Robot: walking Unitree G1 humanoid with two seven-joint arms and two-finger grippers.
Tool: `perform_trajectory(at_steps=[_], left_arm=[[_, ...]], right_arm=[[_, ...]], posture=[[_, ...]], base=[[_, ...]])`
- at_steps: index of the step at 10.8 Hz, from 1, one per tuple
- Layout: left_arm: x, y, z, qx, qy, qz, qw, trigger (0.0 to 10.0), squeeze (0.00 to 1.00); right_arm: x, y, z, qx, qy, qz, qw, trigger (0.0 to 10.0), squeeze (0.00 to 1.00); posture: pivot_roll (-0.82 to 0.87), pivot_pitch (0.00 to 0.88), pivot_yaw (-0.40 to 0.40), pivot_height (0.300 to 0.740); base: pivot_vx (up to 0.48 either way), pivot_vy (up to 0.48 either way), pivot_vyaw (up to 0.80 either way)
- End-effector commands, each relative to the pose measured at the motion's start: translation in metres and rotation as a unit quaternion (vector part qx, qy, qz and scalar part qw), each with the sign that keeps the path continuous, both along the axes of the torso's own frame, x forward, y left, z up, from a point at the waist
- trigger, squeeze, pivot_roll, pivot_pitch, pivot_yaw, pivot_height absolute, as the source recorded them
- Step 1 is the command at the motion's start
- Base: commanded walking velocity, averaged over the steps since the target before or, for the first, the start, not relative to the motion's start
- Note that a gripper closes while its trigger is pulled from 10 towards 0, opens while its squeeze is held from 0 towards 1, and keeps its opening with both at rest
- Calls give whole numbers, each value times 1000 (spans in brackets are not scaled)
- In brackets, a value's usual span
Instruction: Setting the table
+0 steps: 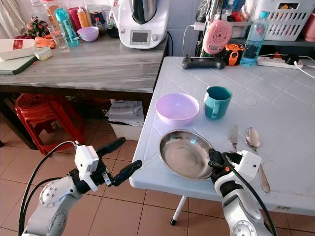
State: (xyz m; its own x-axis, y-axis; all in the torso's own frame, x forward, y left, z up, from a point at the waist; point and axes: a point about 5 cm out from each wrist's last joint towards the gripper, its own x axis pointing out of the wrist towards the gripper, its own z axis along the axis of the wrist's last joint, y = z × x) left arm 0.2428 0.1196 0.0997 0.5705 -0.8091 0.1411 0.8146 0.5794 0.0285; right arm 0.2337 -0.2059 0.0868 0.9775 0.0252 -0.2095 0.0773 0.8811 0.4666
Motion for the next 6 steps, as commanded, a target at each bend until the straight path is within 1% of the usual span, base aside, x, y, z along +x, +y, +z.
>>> perform_trajectory(at_steps=[1,3,4,5,6], left_arm=[[-1,1,3,3,0,2,1000,10000,0],[-1,-1,3,3,1,2,1000,10000,0],[-1,-3,4,3,1,3,1000,10000,0],[-1,-3,4,2,0,4,1000,10000,0],[0,-2,4,0,1,8,1000,10000,0]], right_arm=[[-7,1,-19,17,55,-5,998,0,0],[-8,-1,-20,11,62,-13,998,0,0],[-7,-2,-17,6,59,-27,998,0,0],[-6,-1,-13,2,53,-34,998,0,0],[-4,-1,-2,-16,37,-49,998,0,0]], posture=[[-14,13,83,740],[-17,12,83,740],[-19,11,82,740],[-19,10,82,740],[-20,9,80,740]], base=[[0,0,0],[0,0,0],[0,0,0],[0,0,0],[0,0,0]])
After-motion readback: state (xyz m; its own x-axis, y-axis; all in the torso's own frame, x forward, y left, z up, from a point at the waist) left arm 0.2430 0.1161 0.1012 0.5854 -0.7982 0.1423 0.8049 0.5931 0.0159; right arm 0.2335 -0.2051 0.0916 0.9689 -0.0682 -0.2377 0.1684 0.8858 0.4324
